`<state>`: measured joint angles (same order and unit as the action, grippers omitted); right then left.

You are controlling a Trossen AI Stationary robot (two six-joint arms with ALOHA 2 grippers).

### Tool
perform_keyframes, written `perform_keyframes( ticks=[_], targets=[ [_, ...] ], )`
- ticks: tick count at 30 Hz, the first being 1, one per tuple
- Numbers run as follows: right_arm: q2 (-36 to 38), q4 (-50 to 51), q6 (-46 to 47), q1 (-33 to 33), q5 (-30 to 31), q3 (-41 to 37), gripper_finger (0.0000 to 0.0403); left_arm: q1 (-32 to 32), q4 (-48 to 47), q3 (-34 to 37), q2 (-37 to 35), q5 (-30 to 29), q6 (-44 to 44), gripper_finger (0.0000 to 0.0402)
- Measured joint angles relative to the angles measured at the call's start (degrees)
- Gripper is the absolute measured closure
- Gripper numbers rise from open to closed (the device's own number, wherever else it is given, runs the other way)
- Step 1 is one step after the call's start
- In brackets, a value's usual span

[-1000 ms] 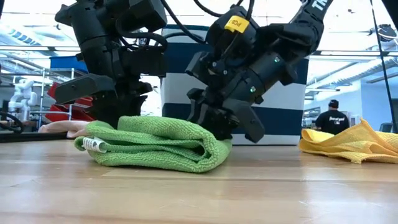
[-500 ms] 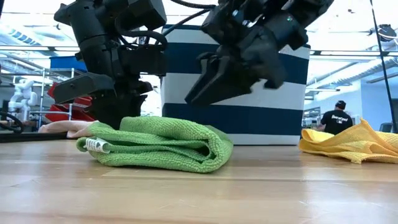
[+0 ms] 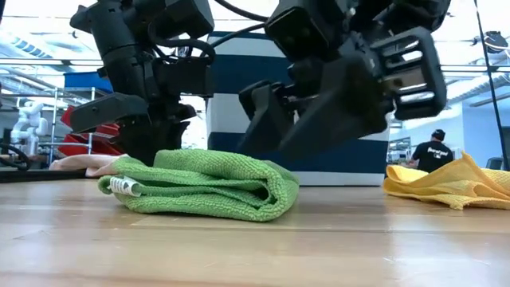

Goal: Fold towel
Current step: Stack the folded green towel on the yellow towel

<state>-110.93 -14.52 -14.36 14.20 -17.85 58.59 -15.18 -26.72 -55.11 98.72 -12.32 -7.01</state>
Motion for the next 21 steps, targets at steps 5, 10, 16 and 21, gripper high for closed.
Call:
perform_keyframes(
  ticks=[5, 10, 16, 21],
  targets=[
    [0.1, -0.7, 0.3, -0.9, 1.4, 0.0, 0.0173, 0.0, 0.0, 0.0, 0.0, 0.0, -0.2, 0.0262],
    [-1.7, -2.4, 2.4, -1.0, 1.2, 0.1, 0.0173, 0.0, 0.4, 0.0, 0.0, 0.0, -0.2, 0.0262],
    [-6.5, -5.7, 5.5, -0.5, -0.1, 0.0, 0.0174, 0.0, 1.0, 0.0, 0.0, 0.0, -0.2, 0.0262],
    [-6.8, -4.9, 5.4, -0.5, 1.5, 0.1, 0.0196, 0.0, 1.0, 0.0, 0.0, 0.0, -0.3, 0.0262]
  ],
)
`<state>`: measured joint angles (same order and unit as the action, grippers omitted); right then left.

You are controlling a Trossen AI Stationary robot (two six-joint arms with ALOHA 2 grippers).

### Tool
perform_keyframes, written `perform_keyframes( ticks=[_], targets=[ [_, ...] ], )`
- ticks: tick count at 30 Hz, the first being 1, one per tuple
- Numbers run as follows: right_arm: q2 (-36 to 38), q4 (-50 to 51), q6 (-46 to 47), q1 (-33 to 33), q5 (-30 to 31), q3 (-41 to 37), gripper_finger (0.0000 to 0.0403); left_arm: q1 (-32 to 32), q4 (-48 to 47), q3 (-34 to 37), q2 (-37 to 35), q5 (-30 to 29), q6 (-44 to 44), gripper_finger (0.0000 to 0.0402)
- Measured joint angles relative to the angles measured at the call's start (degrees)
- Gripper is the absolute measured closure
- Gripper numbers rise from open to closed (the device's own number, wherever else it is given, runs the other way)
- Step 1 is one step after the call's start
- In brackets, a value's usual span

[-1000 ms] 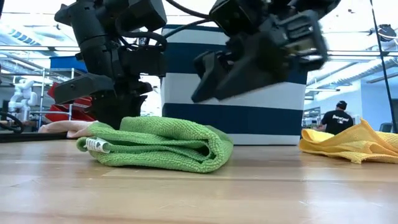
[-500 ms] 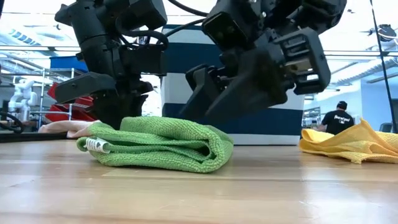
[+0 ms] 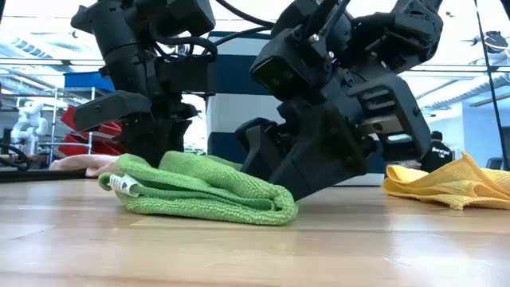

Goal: Fold towel
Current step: Stack the folded green towel on the yellow towel

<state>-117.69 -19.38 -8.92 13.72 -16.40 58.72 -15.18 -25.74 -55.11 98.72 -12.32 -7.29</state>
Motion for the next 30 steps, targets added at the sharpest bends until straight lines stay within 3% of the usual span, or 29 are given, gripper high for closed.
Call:
perform_keyframes(
  ticks=[3, 7, 9, 14, 21, 30],
  targets=[
    [0.2, 2.0, -2.6, 0.0, -0.1, 0.0, 0.0245, 0.0, 0.2, 0.0, 0.0, 0.0, -0.2, 0.0262],
    [0.4, 6.7, -6.6, -0.1, -2.3, 0.2, 0.0355, -0.1, 0.5, 0.0, 0.0, 0.0, -0.5, 0.0262],
    [0.5, 9.0, -8.1, -0.2, -4.1, 0.3, 0.0387, -0.2, 0.6, 0.0, 0.0, 0.0, -0.8, 0.0262],
    [4.2, 19.2, -10.0, 0.7, -2.3, 0.2, 0.0396, -0.2, 1.0, 0.0, 0.0, 0.0, -0.8, 0.0262],
    [15.1, 38.4, -11.5, 1.1, 10.1, -0.5, 0.04, -0.2, 1.8, 0.0, 0.0, 0.0, -0.7, 0.0262],
    [27.8, 51.5, -10.6, 0.8, 23.9, -0.3, 0.0402, 0.0, 3.0, 0.0, 0.0, 0.0, 0.1, 0.0262]
  ],
)
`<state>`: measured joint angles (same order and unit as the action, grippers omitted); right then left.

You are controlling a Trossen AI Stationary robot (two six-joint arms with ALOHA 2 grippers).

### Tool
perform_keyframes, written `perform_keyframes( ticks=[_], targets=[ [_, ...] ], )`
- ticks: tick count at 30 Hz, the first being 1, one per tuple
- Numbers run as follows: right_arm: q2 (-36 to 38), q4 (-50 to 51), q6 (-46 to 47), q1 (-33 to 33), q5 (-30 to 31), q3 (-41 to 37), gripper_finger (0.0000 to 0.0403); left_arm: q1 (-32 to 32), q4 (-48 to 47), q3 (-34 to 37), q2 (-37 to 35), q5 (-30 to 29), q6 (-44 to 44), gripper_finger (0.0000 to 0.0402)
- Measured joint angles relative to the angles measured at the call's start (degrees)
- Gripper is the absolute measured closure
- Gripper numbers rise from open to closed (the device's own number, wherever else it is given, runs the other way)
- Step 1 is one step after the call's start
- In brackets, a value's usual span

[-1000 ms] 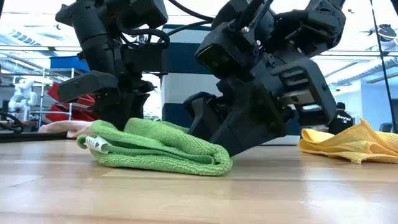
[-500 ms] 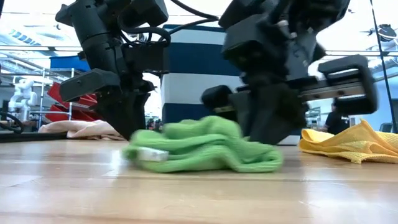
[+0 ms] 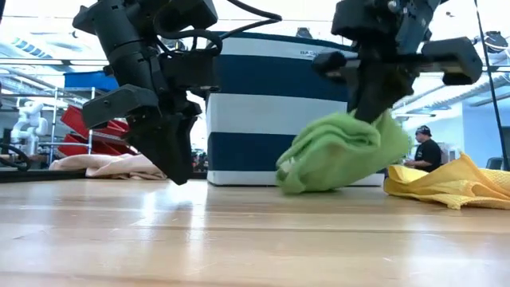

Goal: Fold towel
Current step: Stack the folded green towel on the yellow towel

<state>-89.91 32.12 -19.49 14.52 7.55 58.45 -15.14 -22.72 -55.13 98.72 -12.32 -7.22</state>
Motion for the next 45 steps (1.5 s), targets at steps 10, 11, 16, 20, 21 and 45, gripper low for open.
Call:
perform_keyframes(
  ticks=[10, 11, 16, 20, 21, 45],
  targets=[
    [5.3, 11.3, 6.6, -3.2, 4.9, 0.1, 0.0402, -0.1, 0.1, 0.0, 0.0, 0.0, 0.2, 0.0262],
    [5.4, 12.7, 7.9, -3.3, 4.9, 0.1, 0.0402, -0.1, 0.1, 0.0, 0.0, 0.0, 0.2, 0.0262],
    [5.4, 17.4, 14.5, -2.8, 4.7, 0.1, 0.0403, -0.2, 0.1, 0.0, 0.0, 0.0, 0.2, 0.0262],
    [5.4, 18.6, 18.3, -1.0, 4.2, 0.1, 0.0403, -0.2, 0.1, 0.0, 0.0, 0.0, 0.3, 0.0262],
    [5.4, 18.6, 19.0, -0.4, 4.1, 0.1, 0.0403, -0.2, 0.1, 0.0, 0.0, 0.0, 0.4, 0.0262],
    [5.5, 15.9, 36.8, 11.3, 7.0, -1.5, 0.0398, -0.3, 0.5, 0.0, 0.0, 0.0, 1.8, 0.0262]
  ],
)
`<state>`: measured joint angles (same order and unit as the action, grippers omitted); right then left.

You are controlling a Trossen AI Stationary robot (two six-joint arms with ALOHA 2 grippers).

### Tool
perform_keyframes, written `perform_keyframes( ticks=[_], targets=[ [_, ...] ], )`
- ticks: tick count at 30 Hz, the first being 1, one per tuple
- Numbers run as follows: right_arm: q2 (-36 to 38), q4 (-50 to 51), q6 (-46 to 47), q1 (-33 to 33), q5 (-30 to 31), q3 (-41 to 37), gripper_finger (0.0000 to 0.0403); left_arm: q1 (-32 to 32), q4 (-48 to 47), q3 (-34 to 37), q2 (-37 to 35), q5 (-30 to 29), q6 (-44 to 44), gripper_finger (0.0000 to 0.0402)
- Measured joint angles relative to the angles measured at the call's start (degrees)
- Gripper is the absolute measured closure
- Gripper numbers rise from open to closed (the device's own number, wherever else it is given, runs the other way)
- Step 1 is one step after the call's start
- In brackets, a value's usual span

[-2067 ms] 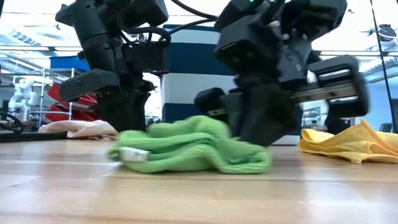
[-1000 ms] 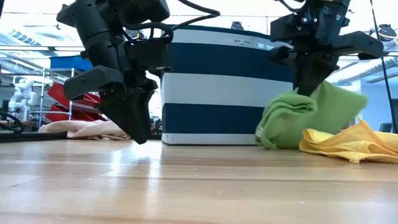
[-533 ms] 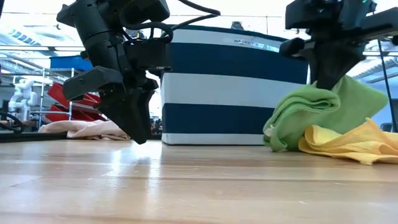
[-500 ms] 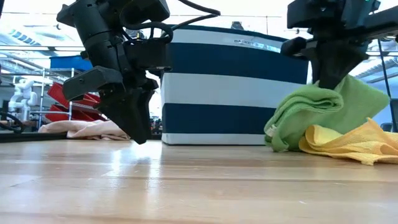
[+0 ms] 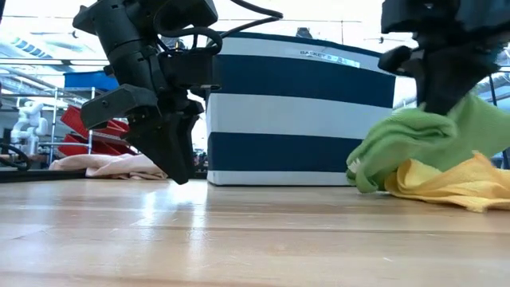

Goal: Fold towel
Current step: Stack the folded green towel on the yellow towel, then fold the light brown towel

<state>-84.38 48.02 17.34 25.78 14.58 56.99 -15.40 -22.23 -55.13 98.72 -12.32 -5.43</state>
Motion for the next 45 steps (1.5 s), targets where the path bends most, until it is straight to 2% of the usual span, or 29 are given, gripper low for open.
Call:
perform_keyframes(
  ticks=[5, 11, 15, 23, 27, 33, 40, 45],
  targets=[
    [0.0, -11.9, 1.3, 0.6, -6.4, -7.5, 0.0396, 0.0, 0.0, 0.0, 0.0, 0.0, 0.7, 0.0262],
    [0.0, -23.9, 5.0, 0.6, -9.3, -16.3, 0.0382, 0.0, 0.0, 0.0, 0.0, 0.0, 0.8, 0.0262],
    [0.0, -29.9, 5.2, 1.3, -10.1, -18.3, 0.0333, 0.0, 0.0, 0.0, 0.0, 0.0, 0.8, 0.0262],
    [0.0, -31.2, 5.5, 1.7, -10.2, -18.4, 0.0203, 0.0, 0.0, 0.0, 0.0, 0.0, 0.8, 0.0262],
    [0.1, -30.9, 5.6, 1.7, -10.3, -18.0, 0.017, 0.0, 0.0, 0.0, 0.0, 0.0, 0.8, 0.0262],
    [3.6, -30.0, 4.1, 1.8, -10.2, -16.2, 0.0167, 0.0, 0.1, 0.0, 0.0, 0.0, 1.3, 0.0262],
    [11.2, -30.0, -0.7, 1.8, -8.5, -15.6, 0.018, 0.0, 1.7, 0.0, 0.0, -0.1, 2.3, 0.0262],
    [15.1, -30.9, -5.6, 1.7, -2.5, -15.6, 0.0181, 0.0, 2.5, 0.0, 0.0, -6.0, 4.5, 0.0262]
  ],
)
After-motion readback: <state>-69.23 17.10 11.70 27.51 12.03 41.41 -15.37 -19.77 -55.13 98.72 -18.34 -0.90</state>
